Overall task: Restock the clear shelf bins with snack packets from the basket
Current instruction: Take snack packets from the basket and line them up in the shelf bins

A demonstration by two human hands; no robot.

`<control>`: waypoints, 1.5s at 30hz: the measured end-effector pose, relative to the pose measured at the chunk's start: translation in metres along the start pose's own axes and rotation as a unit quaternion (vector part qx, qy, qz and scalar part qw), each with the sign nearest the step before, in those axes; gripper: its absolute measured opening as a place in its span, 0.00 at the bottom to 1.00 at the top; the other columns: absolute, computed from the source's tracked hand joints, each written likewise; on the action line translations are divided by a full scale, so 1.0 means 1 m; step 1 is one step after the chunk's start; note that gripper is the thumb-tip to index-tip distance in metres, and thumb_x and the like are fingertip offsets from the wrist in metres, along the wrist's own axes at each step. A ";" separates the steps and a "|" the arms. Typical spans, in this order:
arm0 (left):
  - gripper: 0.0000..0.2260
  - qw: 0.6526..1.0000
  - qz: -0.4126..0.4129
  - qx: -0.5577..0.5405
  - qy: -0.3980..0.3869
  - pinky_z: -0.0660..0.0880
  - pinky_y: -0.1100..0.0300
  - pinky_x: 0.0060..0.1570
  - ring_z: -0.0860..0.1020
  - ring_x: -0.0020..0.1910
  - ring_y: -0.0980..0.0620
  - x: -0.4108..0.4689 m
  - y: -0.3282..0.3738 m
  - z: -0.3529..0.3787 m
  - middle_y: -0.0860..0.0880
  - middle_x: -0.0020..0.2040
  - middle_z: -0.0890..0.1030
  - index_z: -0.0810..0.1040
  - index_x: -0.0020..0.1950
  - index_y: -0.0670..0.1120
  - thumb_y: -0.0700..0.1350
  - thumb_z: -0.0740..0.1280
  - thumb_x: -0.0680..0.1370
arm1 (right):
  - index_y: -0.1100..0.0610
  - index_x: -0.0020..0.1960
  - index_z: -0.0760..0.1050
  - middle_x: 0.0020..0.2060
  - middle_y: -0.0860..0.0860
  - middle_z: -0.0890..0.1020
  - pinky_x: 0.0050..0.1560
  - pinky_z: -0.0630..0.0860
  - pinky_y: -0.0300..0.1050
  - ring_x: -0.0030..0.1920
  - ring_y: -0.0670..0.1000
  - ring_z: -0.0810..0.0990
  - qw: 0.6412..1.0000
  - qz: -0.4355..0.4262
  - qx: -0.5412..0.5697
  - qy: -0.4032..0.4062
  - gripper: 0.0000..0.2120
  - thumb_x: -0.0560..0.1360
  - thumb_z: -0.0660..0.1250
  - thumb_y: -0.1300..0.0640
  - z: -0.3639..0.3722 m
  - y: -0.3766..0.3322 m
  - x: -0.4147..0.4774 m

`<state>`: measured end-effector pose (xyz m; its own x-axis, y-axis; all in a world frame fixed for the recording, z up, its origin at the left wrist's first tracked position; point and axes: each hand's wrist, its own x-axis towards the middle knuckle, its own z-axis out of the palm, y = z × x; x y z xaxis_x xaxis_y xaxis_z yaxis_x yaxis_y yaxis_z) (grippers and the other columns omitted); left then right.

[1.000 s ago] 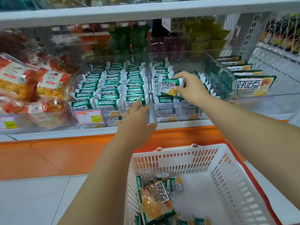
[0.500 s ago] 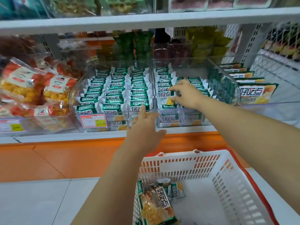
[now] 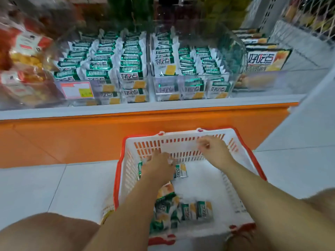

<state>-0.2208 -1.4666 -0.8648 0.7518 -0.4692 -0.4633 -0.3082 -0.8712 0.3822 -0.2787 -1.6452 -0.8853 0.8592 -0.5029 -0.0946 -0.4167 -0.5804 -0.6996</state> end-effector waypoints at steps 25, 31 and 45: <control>0.26 0.990 -0.132 -0.015 -0.043 0.48 0.45 0.75 0.47 0.76 0.40 0.040 -0.043 0.133 0.46 0.78 0.44 0.54 0.76 0.52 0.49 0.58 0.79 | 0.59 0.62 0.75 0.61 0.56 0.76 0.59 0.74 0.46 0.58 0.55 0.76 0.772 0.147 -0.386 -0.483 0.21 0.71 0.72 0.56 0.112 0.134 -0.015; 0.19 0.987 -0.107 -0.055 -0.108 0.60 0.43 0.69 0.60 0.71 0.40 0.028 -0.022 0.089 0.43 0.73 0.57 0.68 0.68 0.49 0.47 0.59 0.77 | 0.58 0.46 0.72 0.41 0.51 0.72 0.42 0.67 0.43 0.44 0.52 0.70 0.852 0.053 -0.342 -0.394 0.08 0.73 0.70 0.57 0.047 0.064 0.000; 0.16 0.909 0.124 -0.203 0.341 0.76 0.46 0.46 0.77 0.45 0.40 -0.029 0.039 -0.130 0.43 0.66 0.70 0.73 0.66 0.50 0.43 0.61 0.78 | 0.60 0.51 0.72 0.46 0.58 0.77 0.42 0.72 0.49 0.46 0.59 0.77 0.975 -0.164 -0.108 -0.101 0.15 0.72 0.72 0.54 -0.099 -0.112 -0.005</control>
<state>-0.1787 -1.4681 -0.7332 0.9179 -0.3245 0.2283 -0.3810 -0.5602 0.7355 -0.2655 -1.6413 -0.7364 0.9886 -0.1440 -0.0442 -0.1443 -0.8212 -0.5521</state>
